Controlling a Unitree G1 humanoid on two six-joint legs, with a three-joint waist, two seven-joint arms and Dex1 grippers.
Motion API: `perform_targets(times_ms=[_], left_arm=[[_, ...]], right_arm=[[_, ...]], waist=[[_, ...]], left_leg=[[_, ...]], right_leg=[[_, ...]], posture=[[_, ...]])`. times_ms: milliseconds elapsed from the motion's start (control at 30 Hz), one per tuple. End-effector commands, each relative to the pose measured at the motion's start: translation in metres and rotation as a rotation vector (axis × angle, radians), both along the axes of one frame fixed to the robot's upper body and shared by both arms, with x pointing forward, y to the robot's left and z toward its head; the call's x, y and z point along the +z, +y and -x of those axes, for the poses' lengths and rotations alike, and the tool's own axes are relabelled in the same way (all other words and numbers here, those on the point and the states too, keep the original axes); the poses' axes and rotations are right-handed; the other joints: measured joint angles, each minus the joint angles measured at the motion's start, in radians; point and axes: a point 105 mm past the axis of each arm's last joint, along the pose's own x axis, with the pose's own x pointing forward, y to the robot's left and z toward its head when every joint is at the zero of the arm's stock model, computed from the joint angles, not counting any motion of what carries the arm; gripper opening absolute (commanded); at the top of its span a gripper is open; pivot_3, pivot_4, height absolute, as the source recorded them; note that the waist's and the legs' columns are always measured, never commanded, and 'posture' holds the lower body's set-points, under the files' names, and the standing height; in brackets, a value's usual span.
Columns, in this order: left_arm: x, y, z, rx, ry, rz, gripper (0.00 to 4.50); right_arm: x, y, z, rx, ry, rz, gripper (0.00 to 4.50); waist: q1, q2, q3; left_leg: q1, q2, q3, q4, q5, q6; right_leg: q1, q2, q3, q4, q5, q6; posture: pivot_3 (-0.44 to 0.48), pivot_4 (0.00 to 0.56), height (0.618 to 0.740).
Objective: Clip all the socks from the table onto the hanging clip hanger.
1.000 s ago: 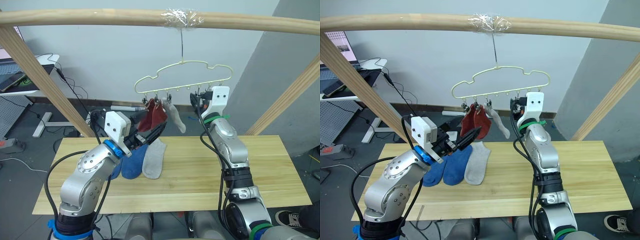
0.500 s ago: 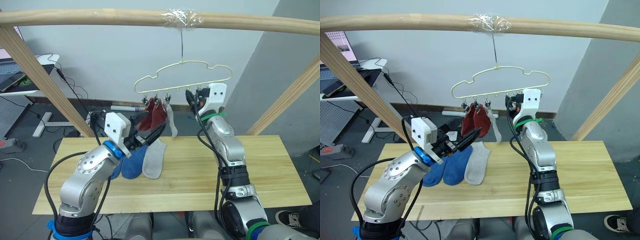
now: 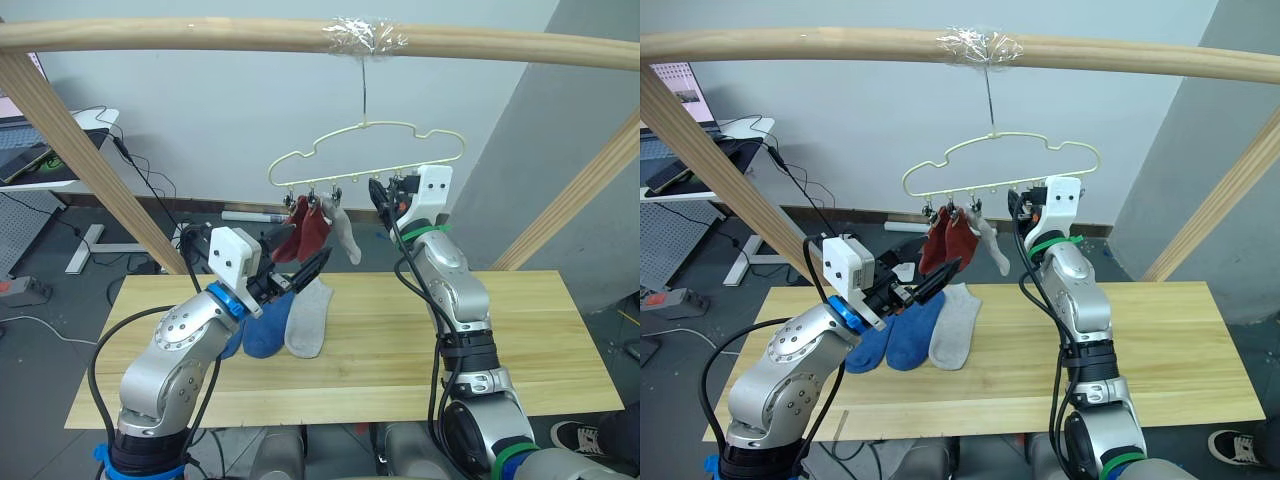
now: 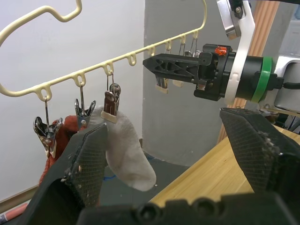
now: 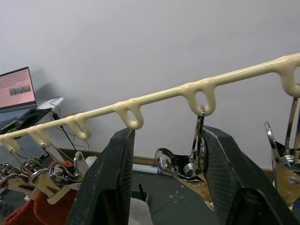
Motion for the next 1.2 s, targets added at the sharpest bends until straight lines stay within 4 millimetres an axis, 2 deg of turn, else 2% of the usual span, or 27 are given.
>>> perform_targets(times_ms=[33,433,567,700,967,1067,1133,1200], left_arm=[[0.012,-0.004,0.006,-0.01,-0.055,0.003,4.24],[0.012,-0.006,0.007,-0.016,-0.053,0.011,4.24],[0.013,-0.008,0.008,-0.024,-0.056,0.022,4.24],[0.017,-0.01,0.01,-0.038,-0.065,0.05,4.24],[0.023,-0.016,0.014,-0.077,-0.078,0.092,4.24],[0.01,-0.01,0.01,-0.04,-0.035,0.076,4.24],[-0.011,-0.004,0.007,-0.006,0.032,0.035,4.24],[-0.041,0.006,0.004,0.045,0.112,-0.036,4.24]], right_arm=[[0.012,0.004,0.001,0.018,-0.038,0.005,2.14],[0.011,0.002,-0.001,0.006,-0.028,0.015,2.14],[0.009,0.0,-0.002,-0.002,-0.024,0.023,0.88],[0.009,-0.002,-0.002,-0.005,-0.021,0.025,0.01],[0.009,-0.01,-0.005,-0.016,-0.005,0.039,0.01],[0.007,-0.013,-0.006,-0.001,0.021,0.066,0.01],[0.005,-0.015,-0.006,0.014,0.041,0.084,0.01],[0.007,-0.017,-0.005,0.03,0.051,0.101,0.01]], waist=[[0.0,0.0,0.0],[0.0,0.0,0.0],[0.0,0.0,0.0],[0.0,0.0,0.0],[0.0,0.0,0.0],[-0.001,0.0,0.0],[-0.001,0.0,0.0],[-0.002,0.0,0.0]], left_leg=[[0.0,0.0,0.0,0.0,0.0,0.0],[0.0,0.0,0.0,0.0,0.0,0.0],[0.0,0.0,0.0,0.0,0.0,0.0],[0.0,0.0,0.0,0.0,0.0,0.0],[0.0,0.0,0.0,0.0,0.0,0.0],[0.0,0.0,0.0,0.0,0.0,0.0],[0.0,0.0,0.0,0.0,0.0,0.0],[0.0,0.0,0.0,0.0,0.0,0.0]], right_leg=[[0.0,0.0,0.0,0.0,0.0,0.0],[0.0,0.0,0.0,0.0,0.0,0.0],[0.0,0.0,0.0,0.0,0.0,0.0],[0.0,0.0,0.0,0.0,0.0,0.0],[0.0,0.0,0.0,0.0,0.0,0.0],[0.0,0.0,0.0,0.0,0.0,0.0],[0.0,0.0,0.0,0.0,0.0,0.0],[0.0,0.0,0.0,0.0,0.0,0.0]], posture=[[0.035,0.162,0.74],[0.036,0.168,0.74],[0.034,0.17,0.74],[0.031,0.171,0.74],[0.021,0.175,0.74],[0.017,0.177,0.74],[0.012,0.181,0.74],[0.002,0.186,0.74]])
